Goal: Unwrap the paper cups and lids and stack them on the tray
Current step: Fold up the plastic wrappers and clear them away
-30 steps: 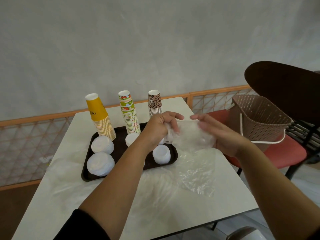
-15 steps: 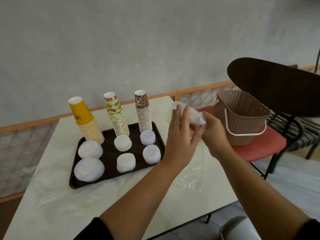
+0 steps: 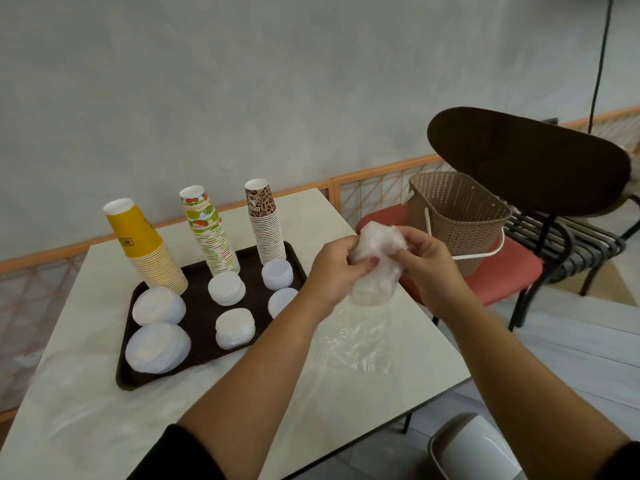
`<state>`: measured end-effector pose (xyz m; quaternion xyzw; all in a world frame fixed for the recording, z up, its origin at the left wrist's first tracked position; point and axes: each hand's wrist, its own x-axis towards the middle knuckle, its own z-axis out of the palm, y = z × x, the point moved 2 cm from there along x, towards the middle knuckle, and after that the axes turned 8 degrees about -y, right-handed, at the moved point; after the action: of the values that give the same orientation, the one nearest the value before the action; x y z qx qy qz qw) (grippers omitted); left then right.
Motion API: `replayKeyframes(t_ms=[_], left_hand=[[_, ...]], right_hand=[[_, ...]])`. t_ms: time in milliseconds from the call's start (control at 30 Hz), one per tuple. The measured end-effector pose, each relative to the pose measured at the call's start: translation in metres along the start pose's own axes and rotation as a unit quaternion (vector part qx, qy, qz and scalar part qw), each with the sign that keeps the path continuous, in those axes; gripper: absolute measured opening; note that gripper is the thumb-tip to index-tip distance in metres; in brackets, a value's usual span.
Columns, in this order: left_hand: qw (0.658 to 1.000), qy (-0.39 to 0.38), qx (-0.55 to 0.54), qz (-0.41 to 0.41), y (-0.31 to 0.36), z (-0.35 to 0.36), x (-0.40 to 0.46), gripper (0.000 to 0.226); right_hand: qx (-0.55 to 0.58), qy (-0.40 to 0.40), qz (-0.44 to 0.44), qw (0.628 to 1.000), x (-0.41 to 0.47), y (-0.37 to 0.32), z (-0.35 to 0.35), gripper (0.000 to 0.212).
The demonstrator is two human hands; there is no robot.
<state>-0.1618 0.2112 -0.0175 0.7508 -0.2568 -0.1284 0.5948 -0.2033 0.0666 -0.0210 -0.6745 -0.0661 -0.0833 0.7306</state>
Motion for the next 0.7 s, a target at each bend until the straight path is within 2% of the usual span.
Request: replayKeyframes(t_ms=[67,167,233,300,367,533,667,700], left_hand=[[0.998,0.050,-0.040,-0.011,-0.003,0.005,0.003,0.012],[0.990,0.070,-0.120,-0.036,-0.006,0.014,0.008,0.020],[0.986,0.059,-0.153,-0.041,-0.006,0.021,0.011,0.027],[0.978,0.050,-0.197,-0.044,-0.003,0.031,0.014,0.033],[0.972,0.032,-0.230,-0.043,0.001,0.043,0.018,0.032],[0.973,-0.004,-0.224,-0.049,0.001,0.080,0.027,0.041],[0.983,-0.049,-0.168,-0.062,-0.013,0.125,0.035,0.034],[0.983,-0.068,-0.159,-0.065,-0.018,0.138,0.036,0.037]], right_hand=[[-0.016,0.010,0.016,1.000,-0.002,0.005,-0.005,0.048],[0.055,-0.073,0.092,0.992,-0.009,0.014,-0.013,0.069],[0.082,-0.084,0.078,0.990,-0.016,0.016,-0.020,0.060],[0.128,-0.040,0.048,0.990,-0.020,0.015,-0.026,0.040],[0.149,-0.003,0.032,0.988,-0.026,0.014,-0.034,0.030],[0.154,0.058,0.065,0.984,-0.044,0.015,-0.064,0.050],[0.109,0.061,0.111,0.986,-0.075,0.026,-0.108,0.015],[0.097,0.049,0.130,0.986,-0.087,0.032,-0.120,0.022]])
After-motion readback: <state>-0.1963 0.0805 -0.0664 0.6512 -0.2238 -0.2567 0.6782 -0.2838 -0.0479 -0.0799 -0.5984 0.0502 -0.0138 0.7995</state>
